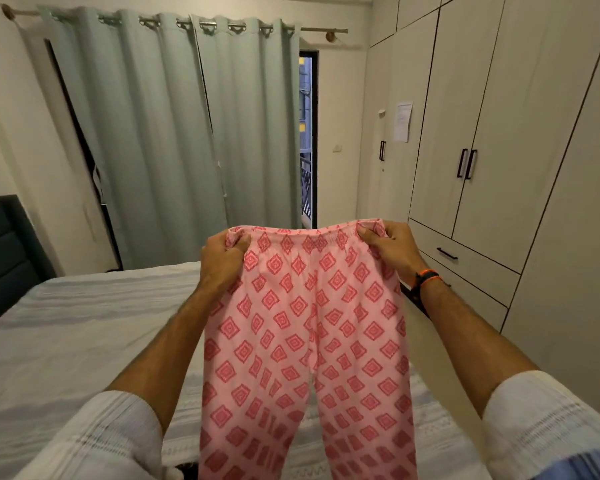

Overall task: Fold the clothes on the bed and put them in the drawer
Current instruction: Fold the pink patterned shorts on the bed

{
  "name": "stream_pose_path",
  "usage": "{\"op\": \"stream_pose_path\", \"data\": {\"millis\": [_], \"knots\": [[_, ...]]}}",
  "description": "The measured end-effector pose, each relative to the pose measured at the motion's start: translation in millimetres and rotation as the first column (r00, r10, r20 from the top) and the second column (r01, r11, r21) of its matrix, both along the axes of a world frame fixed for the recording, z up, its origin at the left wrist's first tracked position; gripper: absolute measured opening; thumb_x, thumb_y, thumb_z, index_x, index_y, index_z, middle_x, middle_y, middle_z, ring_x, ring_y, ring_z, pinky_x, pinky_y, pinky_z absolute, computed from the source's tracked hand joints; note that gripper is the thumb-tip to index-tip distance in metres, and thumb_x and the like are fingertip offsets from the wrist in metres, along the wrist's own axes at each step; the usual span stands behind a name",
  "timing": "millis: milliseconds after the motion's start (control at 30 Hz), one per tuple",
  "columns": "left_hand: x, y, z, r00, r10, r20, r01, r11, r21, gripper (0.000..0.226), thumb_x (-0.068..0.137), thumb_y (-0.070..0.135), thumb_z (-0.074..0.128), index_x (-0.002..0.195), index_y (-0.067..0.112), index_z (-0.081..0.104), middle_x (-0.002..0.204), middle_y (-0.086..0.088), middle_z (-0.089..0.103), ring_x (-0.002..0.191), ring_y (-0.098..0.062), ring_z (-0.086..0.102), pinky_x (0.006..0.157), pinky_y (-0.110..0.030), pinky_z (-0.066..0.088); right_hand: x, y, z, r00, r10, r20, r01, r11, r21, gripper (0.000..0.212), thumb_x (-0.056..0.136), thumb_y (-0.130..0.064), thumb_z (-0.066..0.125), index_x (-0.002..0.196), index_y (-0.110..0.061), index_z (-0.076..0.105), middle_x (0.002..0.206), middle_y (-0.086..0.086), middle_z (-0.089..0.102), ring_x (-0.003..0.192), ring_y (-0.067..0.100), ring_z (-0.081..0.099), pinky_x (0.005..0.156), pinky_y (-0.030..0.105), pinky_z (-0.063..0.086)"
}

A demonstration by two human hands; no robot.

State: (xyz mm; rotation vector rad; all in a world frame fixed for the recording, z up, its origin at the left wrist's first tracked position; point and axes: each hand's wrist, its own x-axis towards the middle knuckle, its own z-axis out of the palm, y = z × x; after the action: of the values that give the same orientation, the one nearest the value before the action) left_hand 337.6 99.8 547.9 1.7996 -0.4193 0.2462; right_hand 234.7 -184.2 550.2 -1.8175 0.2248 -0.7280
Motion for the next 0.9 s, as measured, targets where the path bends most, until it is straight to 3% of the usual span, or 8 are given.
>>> {"op": "stream_pose_path", "data": {"millis": [233,367,467,533,567,667,800,900], "knots": [[17,-2,-4,0.956,-0.182,-0.23,0.157,0.98,-0.122,0.018,0.098,0.017,0.056,0.093,0.012,0.072,0.078,-0.004,0.076,0.07,-0.021,0.072,0.063,-0.033,0.059,14,-31,-7,0.971,0.237,-0.037,-0.227,0.959,0.171,0.026,0.088,-0.018,0.071,0.103,0.003,0.072,0.077,0.01,0.075,0.068,0.019,0.073,0.06,0.026,0.059],[15,5,-1,0.793,-0.445,-0.415,0.363,0.894,-0.263,0.021,0.098,0.015,0.051,0.104,0.004,0.068,0.087,-0.012,0.075,0.07,-0.022,0.072,0.064,-0.033,0.061,14,-52,-7,0.825,0.564,-0.033,-0.517,0.777,0.358,0.041,0.068,-0.027,0.086,0.095,0.001,0.075,0.085,0.014,0.075,0.074,0.022,0.073,0.066,0.03,0.06],[13,4,-2,0.67,-0.542,-0.507,0.376,0.837,-0.397,0.022,0.092,0.015,0.052,0.101,0.002,0.068,0.083,-0.014,0.073,0.068,-0.025,0.071,0.06,-0.035,0.061,20,-51,-10,0.767,0.641,-0.025,-0.562,0.689,0.458,0.024,0.083,-0.01,0.064,0.101,0.003,0.074,0.086,0.014,0.075,0.072,0.02,0.074,0.065,0.029,0.061],[27,-8,-13,0.746,-0.358,-0.562,0.222,0.929,-0.298,0.026,0.091,0.018,0.059,0.106,-0.002,0.066,0.094,-0.017,0.072,0.078,-0.029,0.07,0.073,-0.04,0.06,37,-51,-20,0.844,0.516,-0.146,-0.402,0.79,0.464,0.025,0.088,-0.006,0.064,0.108,0.008,0.069,0.084,0.014,0.074,0.068,0.019,0.072,0.063,0.029,0.061],[36,-14,-21,0.825,-0.145,-0.546,0.077,0.986,-0.146,0.028,0.09,0.021,0.063,0.104,-0.003,0.067,0.097,-0.018,0.072,0.081,-0.03,0.069,0.078,-0.041,0.059,47,-49,-26,0.898,0.363,-0.249,-0.253,0.888,0.385,0.02,0.086,-0.006,0.069,0.101,0.007,0.07,0.082,0.013,0.072,0.065,0.018,0.069,0.061,0.027,0.059],[45,-34,-38,0.898,0.303,-0.319,-0.254,0.949,0.187,0.039,0.084,0.038,0.064,0.092,0.001,0.07,0.097,-0.016,0.072,0.087,-0.032,0.068,0.082,-0.041,0.057,68,-34,-40,0.932,-0.093,-0.35,0.088,0.996,-0.031,0.019,0.08,-0.017,0.073,0.068,-0.005,0.066,0.066,0.008,0.06,0.061,0.018,0.055,0.055,0.029,0.043],[33,-64,-42,0.893,0.407,-0.194,-0.365,0.905,0.221,0.04,0.089,0.039,0.06,0.098,0.002,0.071,0.097,-0.014,0.071,0.088,-0.032,0.067,0.078,-0.037,0.055,80,-5,-44,0.958,-0.123,-0.258,0.089,0.986,-0.137,0.039,0.08,-0.032,0.064,0.052,-0.006,0.057,0.051,0.005,0.054,0.054,0.022,0.052,0.056,0.04,0.044],[20,-89,-41,0.929,0.361,-0.086,-0.334,0.915,0.228,0.034,0.089,0.036,0.06,0.091,0.004,0.071,0.086,-0.008,0.07,0.079,-0.026,0.064,0.07,-0.03,0.049,83,16,-40,0.974,-0.04,-0.225,0.001,0.985,-0.171,0.037,0.077,-0.03,0.067,0.047,-0.015,0.05,0.05,0.0,0.048,0.051,0.015,0.046,0.052,0.032,0.037]]}}
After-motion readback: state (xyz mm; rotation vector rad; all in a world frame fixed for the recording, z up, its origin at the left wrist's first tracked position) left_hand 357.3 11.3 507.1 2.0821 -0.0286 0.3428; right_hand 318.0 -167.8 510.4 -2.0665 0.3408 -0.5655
